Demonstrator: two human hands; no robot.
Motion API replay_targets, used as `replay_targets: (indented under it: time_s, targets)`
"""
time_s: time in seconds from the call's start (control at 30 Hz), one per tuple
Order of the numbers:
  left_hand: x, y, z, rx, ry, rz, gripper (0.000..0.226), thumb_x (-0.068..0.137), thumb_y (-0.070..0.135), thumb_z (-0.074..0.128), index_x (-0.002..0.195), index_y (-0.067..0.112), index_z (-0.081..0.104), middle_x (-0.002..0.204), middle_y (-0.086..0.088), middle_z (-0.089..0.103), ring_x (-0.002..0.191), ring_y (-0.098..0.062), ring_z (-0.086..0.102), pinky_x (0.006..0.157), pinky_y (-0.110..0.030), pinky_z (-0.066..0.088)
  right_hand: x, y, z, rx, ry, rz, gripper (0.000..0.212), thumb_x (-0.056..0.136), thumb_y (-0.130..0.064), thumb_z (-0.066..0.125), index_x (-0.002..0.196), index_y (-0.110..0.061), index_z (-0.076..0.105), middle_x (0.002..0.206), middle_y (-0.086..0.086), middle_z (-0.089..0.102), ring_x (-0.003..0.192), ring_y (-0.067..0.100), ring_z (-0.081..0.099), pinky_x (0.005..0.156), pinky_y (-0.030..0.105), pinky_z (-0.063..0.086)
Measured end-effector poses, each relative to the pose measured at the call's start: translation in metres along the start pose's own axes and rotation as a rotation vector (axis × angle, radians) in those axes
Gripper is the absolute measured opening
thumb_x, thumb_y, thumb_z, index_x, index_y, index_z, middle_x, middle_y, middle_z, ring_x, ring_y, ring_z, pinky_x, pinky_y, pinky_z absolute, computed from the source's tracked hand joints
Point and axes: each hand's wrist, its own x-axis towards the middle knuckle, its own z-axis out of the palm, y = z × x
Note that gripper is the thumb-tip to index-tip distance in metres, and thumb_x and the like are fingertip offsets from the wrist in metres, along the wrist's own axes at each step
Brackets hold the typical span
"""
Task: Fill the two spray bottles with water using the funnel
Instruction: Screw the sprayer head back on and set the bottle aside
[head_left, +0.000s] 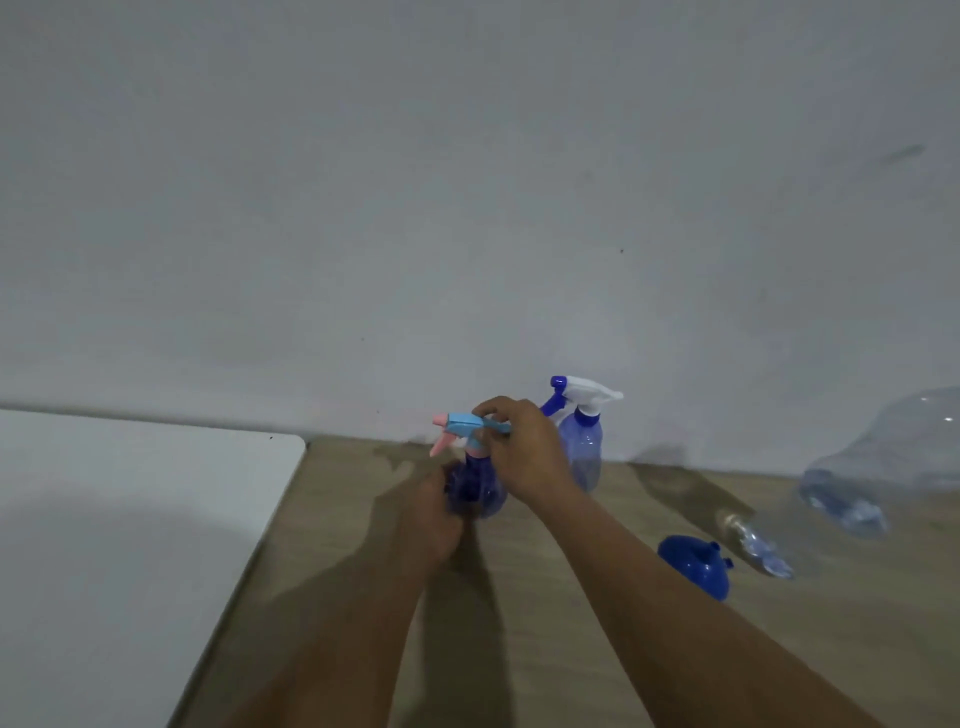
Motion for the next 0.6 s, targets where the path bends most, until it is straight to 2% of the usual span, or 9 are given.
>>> replay_targets:
  time_s: [0.03,0.1,0.2,0.3,0.37,0.43,0.5,0.57,0.6]
  targets:
    - [0.007,-0.004,0.002,-0.006,-0.008,0.002,0.052,0.091,0.009,0.064,0.14,0.019,0.05,0.125,0.0,0.065,0.111,-0.019,0.063,0.078,-0.011,0.036,0.003,0.002,0.004,-0.003,0.015,0.003,0.025,0.099,-0.012,0.059,0.122,-0.02,0.065,0.118,0.001,0.062,0.093,0.011,0.058,0.06,0.006,0.037]
    - [0.014,-0.002,-0.001,0.001,-0.029,0.027,0.043,0.093,0.012,0.064,0.134,0.019,0.054,0.12,0.005,0.064,0.092,-0.005,0.057,0.068,0.003,0.034,0.008,0.002,0.01,-0.01,0.06,0.003,0.027,0.1,-0.013,0.058,0.125,-0.02,0.064,0.119,0.0,0.059,0.095,0.009,0.054,0.062,0.004,0.037]
    - [0.02,0.002,-0.007,0.025,-0.104,0.133,0.036,0.094,0.01,0.066,0.129,0.014,0.059,0.112,0.006,0.062,0.075,0.006,0.045,0.065,0.008,0.032,0.013,0.002,0.017,-0.017,0.122,0.003,0.03,0.099,-0.011,0.059,0.127,-0.021,0.063,0.121,0.003,0.061,0.097,0.009,0.054,0.067,0.004,0.038]
    - [0.027,-0.001,-0.009,-0.04,-0.084,0.088,0.038,0.093,0.015,0.069,0.13,0.016,0.061,0.115,0.0,0.067,0.089,-0.005,0.054,0.066,0.009,0.031,0.017,0.0,0.02,-0.064,0.122,0.013,0.037,0.1,-0.01,0.057,0.134,-0.023,0.06,0.128,0.002,0.061,0.098,0.009,0.055,0.068,0.007,0.039]
    - [0.028,-0.001,-0.01,-0.025,-0.056,0.078,0.039,0.093,0.02,0.07,0.13,0.018,0.06,0.117,0.002,0.067,0.092,-0.007,0.055,0.066,0.007,0.033,0.017,-0.003,0.02,-0.11,0.108,0.026,0.042,0.101,-0.01,0.056,0.14,-0.025,0.055,0.134,0.001,0.06,0.103,0.013,0.06,0.075,0.011,0.043]
    - [0.03,-0.004,-0.011,-0.027,-0.083,0.092,0.044,0.093,0.025,0.07,0.134,0.019,0.056,0.119,0.009,0.061,0.097,-0.006,0.054,0.064,0.004,0.036,0.014,-0.008,0.019,-0.166,0.085,0.025,0.047,0.102,-0.014,0.054,0.147,-0.026,0.048,0.142,0.001,0.056,0.113,0.016,0.061,0.081,0.016,0.044]
    - [0.03,0.001,-0.012,-0.021,-0.109,0.081,0.048,0.093,0.02,0.069,0.138,0.016,0.051,0.118,0.007,0.055,0.106,-0.009,0.052,0.061,0.006,0.036,0.008,-0.017,0.016,-0.276,0.055,0.01,0.054,0.103,-0.014,0.053,0.153,-0.026,0.038,0.151,0.002,0.047,0.122,0.019,0.059,0.087,0.021,0.047]
    - [0.033,0.004,-0.011,-0.022,-0.097,0.032,0.051,0.091,0.031,0.072,0.136,0.021,0.051,0.121,0.007,0.057,0.114,-0.009,0.054,0.067,0.003,0.036,-0.001,-0.027,0.01,-0.353,0.07,0.0,0.057,0.102,-0.013,0.052,0.155,-0.025,0.034,0.153,0.003,0.043,0.122,0.022,0.059,0.088,0.029,0.053]
    - [0.031,0.005,-0.012,-0.009,-0.041,0.007,0.054,0.088,0.039,0.074,0.135,0.022,0.053,0.122,0.006,0.061,0.115,-0.013,0.058,0.075,-0.004,0.037,-0.006,-0.033,0.005,-0.367,0.101,-0.004,0.056,0.101,-0.013,0.052,0.153,-0.024,0.035,0.151,0.003,0.045,0.118,0.022,0.061,0.086,0.03,0.055]
